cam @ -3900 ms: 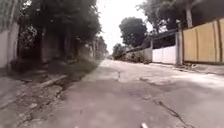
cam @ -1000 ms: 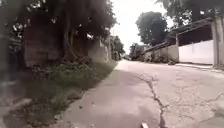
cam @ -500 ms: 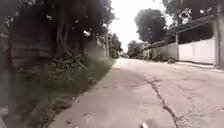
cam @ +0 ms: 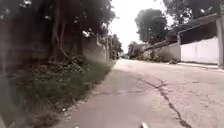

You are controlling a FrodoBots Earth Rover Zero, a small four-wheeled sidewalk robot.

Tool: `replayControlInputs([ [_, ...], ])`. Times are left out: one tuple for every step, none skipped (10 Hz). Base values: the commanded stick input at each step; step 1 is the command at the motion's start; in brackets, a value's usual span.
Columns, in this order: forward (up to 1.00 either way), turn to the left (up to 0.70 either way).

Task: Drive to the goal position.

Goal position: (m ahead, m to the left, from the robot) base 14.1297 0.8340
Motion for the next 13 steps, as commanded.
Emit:
replayControlInputs([
  [0.70, 0.00],
  [0.70, 0.00],
  [0.70, 0.00],
  [0.70, 0.00],
  [0.70, 0.00],
  [0.70, 0.00],
  [0.70, 0.00],
  [0.70, 0.00],
  [0.70, 0.00],
  [0.70, 0.00],
  [0.70, 0.00],
  [0.70, -0.01],
  [0.70, -0.03],
])
